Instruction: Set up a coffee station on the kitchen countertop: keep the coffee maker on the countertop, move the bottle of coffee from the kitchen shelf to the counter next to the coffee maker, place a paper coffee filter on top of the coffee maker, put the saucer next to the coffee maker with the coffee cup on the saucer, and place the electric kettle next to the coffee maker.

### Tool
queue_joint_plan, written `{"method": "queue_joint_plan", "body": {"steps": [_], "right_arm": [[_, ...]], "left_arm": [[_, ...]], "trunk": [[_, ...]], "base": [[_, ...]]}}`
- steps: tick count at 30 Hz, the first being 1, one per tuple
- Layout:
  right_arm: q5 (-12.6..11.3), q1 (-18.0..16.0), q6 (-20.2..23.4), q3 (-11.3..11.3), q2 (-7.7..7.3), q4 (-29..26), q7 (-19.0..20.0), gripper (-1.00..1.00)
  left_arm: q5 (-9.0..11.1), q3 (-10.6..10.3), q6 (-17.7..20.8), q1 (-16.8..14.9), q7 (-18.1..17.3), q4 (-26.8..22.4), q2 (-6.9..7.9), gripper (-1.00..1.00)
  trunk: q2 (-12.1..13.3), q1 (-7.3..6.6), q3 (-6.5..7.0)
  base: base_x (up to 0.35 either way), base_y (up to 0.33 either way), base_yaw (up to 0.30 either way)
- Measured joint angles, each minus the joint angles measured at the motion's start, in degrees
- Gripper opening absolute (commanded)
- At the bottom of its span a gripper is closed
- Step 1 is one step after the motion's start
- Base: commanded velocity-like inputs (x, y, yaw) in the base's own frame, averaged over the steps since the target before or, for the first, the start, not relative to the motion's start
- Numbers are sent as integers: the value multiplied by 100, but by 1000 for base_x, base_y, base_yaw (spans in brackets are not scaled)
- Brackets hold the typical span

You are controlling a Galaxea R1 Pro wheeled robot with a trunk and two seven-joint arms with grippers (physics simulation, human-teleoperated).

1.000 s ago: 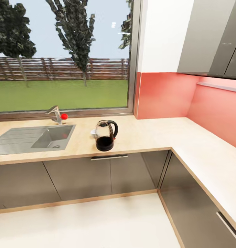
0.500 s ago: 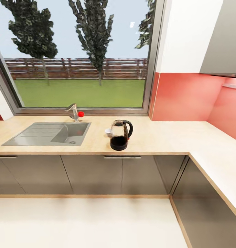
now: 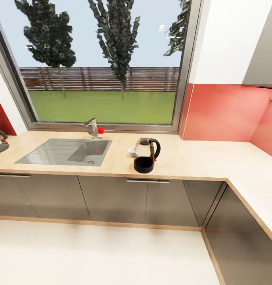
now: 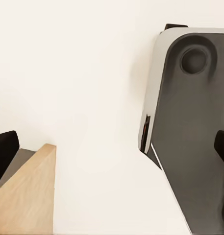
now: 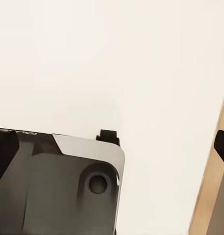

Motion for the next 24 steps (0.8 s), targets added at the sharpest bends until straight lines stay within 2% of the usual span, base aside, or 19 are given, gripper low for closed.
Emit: {"method": "queue_joint_plan", "body": {"steps": [2, 6, 14, 24], "right_arm": [[1, 0, 0, 0, -5, 0, 1, 100], [1, 1, -1, 0, -17, 0, 9, 100], [-12, -1, -2, -25, -13, -18, 1, 100], [-12, -3, 3, -37, -30, -50, 4, 100]], "left_arm": [[104, 32, 15, 0, 5, 5, 20, 100], [143, 40, 22, 4, 51, 22, 54, 100], [157, 44, 1, 5, 528, 8, 74, 100], [157, 46, -18, -8, 566, -4, 68, 100]], "trunk": [[0, 0, 0], [0, 0, 0], [0, 0, 0], [0, 0, 0]], "base": [[0, 0, 2], [0, 0, 0], [0, 0, 0], [0, 0, 0]]}}
